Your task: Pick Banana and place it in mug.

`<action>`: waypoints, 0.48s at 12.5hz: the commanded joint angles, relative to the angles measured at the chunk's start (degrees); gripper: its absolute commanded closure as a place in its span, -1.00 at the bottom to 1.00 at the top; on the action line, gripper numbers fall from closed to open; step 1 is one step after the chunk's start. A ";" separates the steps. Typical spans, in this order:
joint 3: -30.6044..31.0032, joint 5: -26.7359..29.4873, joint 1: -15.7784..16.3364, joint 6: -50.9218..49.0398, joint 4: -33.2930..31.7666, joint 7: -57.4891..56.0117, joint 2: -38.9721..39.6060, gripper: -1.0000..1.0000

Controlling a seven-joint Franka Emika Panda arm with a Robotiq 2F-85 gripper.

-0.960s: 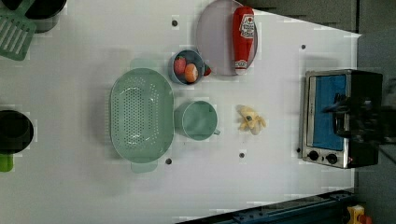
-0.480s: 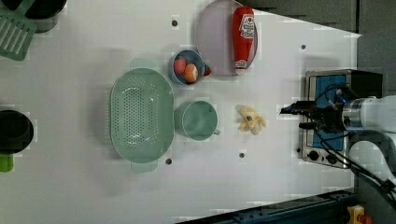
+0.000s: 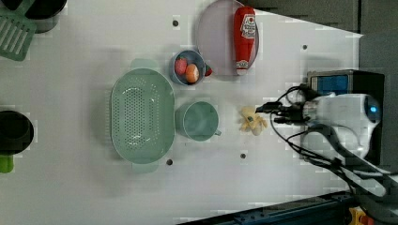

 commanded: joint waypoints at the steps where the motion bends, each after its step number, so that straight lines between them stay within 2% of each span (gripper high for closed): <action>1: 1.85 0.56 -0.04 3.45 -1.07 -2.86 1.74 -1.00; 4: 1.93 0.58 -0.12 4.44 -1.15 -2.71 4.05 -1.00; 5: 1.94 0.58 -0.13 5.45 -1.10 -2.71 4.33 -0.74; 6: 1.95 0.58 -0.12 7.39 -1.14 -2.71 4.34 -0.32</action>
